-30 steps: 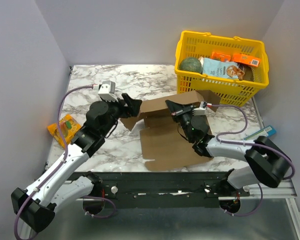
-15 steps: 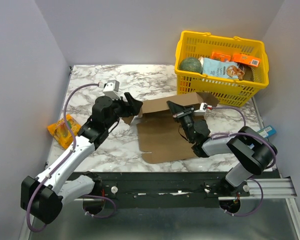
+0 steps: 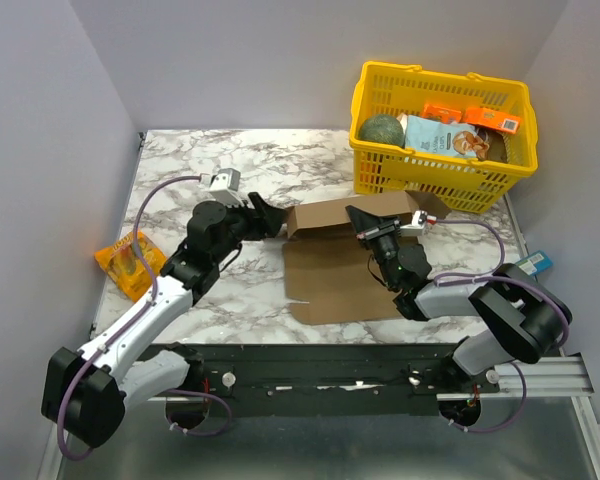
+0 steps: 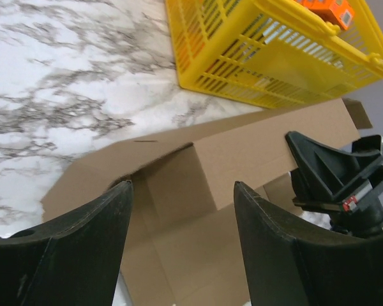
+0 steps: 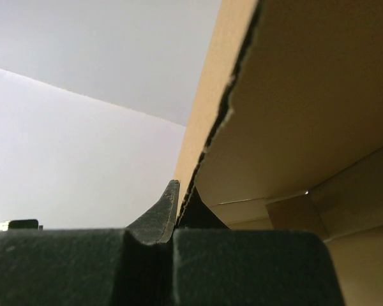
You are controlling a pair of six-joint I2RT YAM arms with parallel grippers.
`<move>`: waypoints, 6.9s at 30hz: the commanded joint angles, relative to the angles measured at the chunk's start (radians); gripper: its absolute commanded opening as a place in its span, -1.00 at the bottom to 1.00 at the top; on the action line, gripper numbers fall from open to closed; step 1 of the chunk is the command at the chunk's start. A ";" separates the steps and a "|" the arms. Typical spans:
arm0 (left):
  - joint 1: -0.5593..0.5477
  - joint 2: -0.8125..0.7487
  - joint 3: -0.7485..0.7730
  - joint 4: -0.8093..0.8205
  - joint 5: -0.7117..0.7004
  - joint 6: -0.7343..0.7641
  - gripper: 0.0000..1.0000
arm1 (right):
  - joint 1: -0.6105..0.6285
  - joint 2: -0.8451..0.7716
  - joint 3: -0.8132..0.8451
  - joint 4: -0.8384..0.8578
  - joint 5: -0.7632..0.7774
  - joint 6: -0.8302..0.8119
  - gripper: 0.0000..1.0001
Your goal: Fold the paper box
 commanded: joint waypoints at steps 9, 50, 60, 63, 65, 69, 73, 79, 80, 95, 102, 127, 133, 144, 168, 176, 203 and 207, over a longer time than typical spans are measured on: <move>-0.131 0.197 0.070 0.081 0.020 -0.084 0.49 | -0.008 0.004 -0.012 -0.153 0.035 -0.050 -0.98; 0.257 0.388 0.179 -0.017 0.022 0.136 0.68 | -0.022 -0.028 -0.002 -0.261 0.026 -0.011 -0.98; 0.239 0.795 0.434 -0.255 0.079 0.251 0.54 | -0.025 -0.034 0.024 -0.319 0.032 0.000 -0.98; 0.216 0.798 0.419 -0.246 0.152 0.251 0.51 | -0.025 -0.010 0.054 -0.345 0.049 0.000 -0.98; 0.205 0.775 0.397 -0.234 0.198 0.248 0.50 | -0.027 0.009 0.078 -0.369 0.070 0.026 -0.99; 0.194 0.722 0.350 -0.209 0.242 0.228 0.49 | -0.030 -0.011 0.171 -0.571 0.104 0.080 -0.99; 0.194 0.668 0.297 -0.160 0.275 0.202 0.49 | -0.031 -0.009 0.219 -0.633 0.145 0.081 -0.99; 0.194 0.633 0.264 -0.064 0.359 0.166 0.48 | -0.031 0.018 0.239 -0.639 0.130 0.089 -0.99; 0.194 0.628 0.262 -0.053 0.368 0.160 0.48 | -0.031 0.021 0.239 -0.644 0.127 0.098 -0.99; 0.174 0.484 0.159 0.104 0.272 0.093 0.50 | -0.031 0.044 0.204 -0.630 0.135 0.115 -0.99; 0.177 0.211 -0.075 0.080 -0.104 0.019 0.75 | -0.031 0.014 0.181 -0.629 0.129 0.120 -0.99; 0.133 0.275 -0.201 0.400 0.192 0.237 0.35 | -0.031 0.001 0.163 -0.587 0.107 0.100 -0.99; 0.114 0.324 -0.174 0.430 0.195 0.245 -0.48 | -0.031 0.003 0.167 -0.595 0.104 0.091 -0.99; 0.044 0.332 0.044 0.113 0.166 0.159 -1.00 | -0.031 0.033 0.162 -0.561 0.093 0.085 -0.99; -0.355 0.453 0.012 -0.004 -0.181 0.214 -0.99 | -0.031 -0.006 0.120 -0.554 0.073 0.060 -0.99; -0.435 0.519 -0.077 0.044 -0.248 0.156 -0.95 | -0.031 -0.083 0.037 -0.481 0.032 -0.011 -0.99; -0.377 -0.199 -0.448 0.125 -0.216 0.262 0.77 | -0.031 -0.209 -0.035 -0.598 0.029 -0.057 -0.99; -0.326 -0.148 -0.431 0.145 -0.251 0.287 0.68 | -0.031 -0.215 -0.035 -0.603 0.024 -0.060 -0.99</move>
